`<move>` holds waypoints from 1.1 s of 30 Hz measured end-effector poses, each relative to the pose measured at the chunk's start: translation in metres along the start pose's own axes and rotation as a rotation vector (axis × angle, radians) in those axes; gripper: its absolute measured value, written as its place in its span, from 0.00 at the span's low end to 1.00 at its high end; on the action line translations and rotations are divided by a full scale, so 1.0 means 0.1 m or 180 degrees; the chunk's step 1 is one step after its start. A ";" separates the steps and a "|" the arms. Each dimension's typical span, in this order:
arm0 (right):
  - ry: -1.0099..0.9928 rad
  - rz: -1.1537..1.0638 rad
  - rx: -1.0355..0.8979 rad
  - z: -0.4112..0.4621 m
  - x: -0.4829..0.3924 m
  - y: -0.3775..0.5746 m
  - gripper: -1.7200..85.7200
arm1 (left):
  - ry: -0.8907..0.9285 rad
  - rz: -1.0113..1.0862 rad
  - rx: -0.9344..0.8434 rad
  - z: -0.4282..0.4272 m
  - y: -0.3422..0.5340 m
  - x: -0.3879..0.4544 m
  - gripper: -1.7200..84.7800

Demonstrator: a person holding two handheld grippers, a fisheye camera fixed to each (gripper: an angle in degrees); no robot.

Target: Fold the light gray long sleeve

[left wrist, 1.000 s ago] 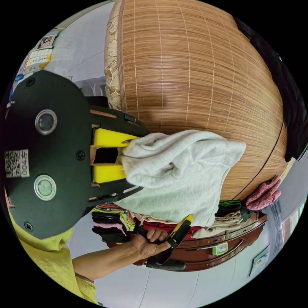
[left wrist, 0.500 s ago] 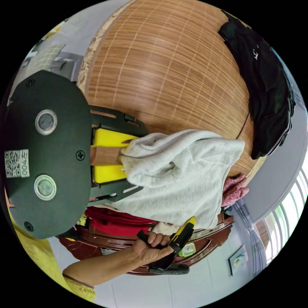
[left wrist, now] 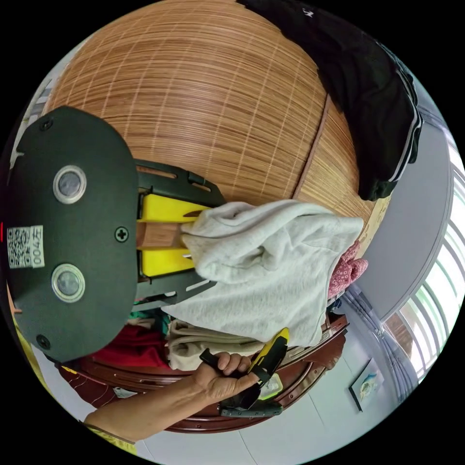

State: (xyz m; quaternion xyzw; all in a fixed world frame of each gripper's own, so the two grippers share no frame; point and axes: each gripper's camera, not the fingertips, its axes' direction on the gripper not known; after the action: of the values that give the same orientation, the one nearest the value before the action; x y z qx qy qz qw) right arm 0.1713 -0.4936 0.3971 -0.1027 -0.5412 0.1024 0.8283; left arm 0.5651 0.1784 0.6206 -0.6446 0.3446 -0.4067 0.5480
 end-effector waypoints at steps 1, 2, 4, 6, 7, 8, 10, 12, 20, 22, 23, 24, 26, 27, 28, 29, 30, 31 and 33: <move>0.0029 0.0014 -0.0005 0.08 0.05 -0.06 0.09 | 0.0010 0.0019 -0.0014 0.13 -0.08 -0.01 0.09; 0.0048 0.0024 -0.0009 0.11 0.08 -0.09 0.09 | 0.0021 0.0022 -0.0024 0.19 -0.11 -0.02 0.09; 0.0150 0.0081 -0.0031 0.24 0.15 -0.17 0.09 | 0.0084 0.0032 -0.0098 0.47 -0.20 -0.03 0.09; 0.0228 0.0145 -0.0067 0.32 0.20 -0.22 0.09 | 0.0125 0.0033 -0.0158 0.66 -0.23 -0.03 0.09; 0.0298 0.0164 -0.0097 0.37 0.21 -0.25 0.09 | 0.0157 0.0003 -0.0197 0.78 -0.24 -0.03 0.09; 0.0338 0.0157 -0.0108 0.39 0.21 -0.27 0.09 | 0.0176 -0.0022 -0.0215 0.83 -0.23 -0.03 0.09; 0.0496 0.0134 -0.0144 0.47 0.20 -0.31 0.09 | 0.0229 -0.0124 -0.0201 0.99 -0.18 -0.04 0.08; 0.0517 0.0176 -0.0128 0.48 0.22 -0.33 0.09 | 0.0254 -0.0195 -0.0165 1.05 -0.15 -0.05 0.08; 0.0877 0.0162 -0.0163 0.47 0.12 -0.45 0.10 | 0.0530 -0.0361 -0.0213 1.17 -0.14 -0.15 0.09; 0.0954 0.0191 -0.0042 0.37 0.06 -0.48 0.11 | 0.0692 -0.0523 -0.0186 1.18 -0.11 -0.19 0.09; 0.0993 0.0201 -0.0005 0.34 0.05 -0.49 0.11 | 0.0742 -0.0572 -0.0179 1.18 -0.10 -0.21 0.09; 0.1108 0.0188 0.0119 0.25 0.00 -0.50 0.12 | 0.0836 -0.0698 -0.0167 1.18 -0.07 -0.25 0.10; 0.1129 0.0132 0.0269 0.12 -0.06 -0.50 0.12 | 0.0998 -0.0940 -0.0074 1.12 0.03 -0.34 0.10; 0.1094 0.0107 0.0296 0.06 -0.09 -0.50 0.12 | 0.1119 -0.1094 0.0020 1.06 0.13 -0.40 0.10; 0.1070 0.0084 0.0273 0.02 -0.11 -0.49 0.13 | 0.1201 -0.1246 0.0107 0.98 0.25 -0.46 0.11; 0.1049 0.0073 0.0249 0.02 -0.12 -0.48 0.13 | 0.1224 -0.1307 0.0145 0.94 0.32 -0.48 0.11; 0.0985 0.0033 0.0193 0.01 -0.14 -0.47 0.13 | 0.1244 -0.1430 0.0212 0.84 0.46 -0.52 0.11; 0.0940 -0.0008 0.0122 0.03 -0.16 -0.46 0.14 | 0.1252 -0.1558 0.0308 0.72 0.62 -0.56 0.11; 0.0911 -0.0101 -0.0004 0.08 -0.20 -0.45 0.13 | 0.1166 -0.1616 0.0503 0.52 0.81 -0.55 0.10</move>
State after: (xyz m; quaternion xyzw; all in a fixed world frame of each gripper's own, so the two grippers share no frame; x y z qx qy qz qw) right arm 0.1586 -0.5422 0.3952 -0.1081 -0.4191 0.0733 0.8985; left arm 0.5883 0.2359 0.5290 -0.5815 0.2330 -0.6653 0.4062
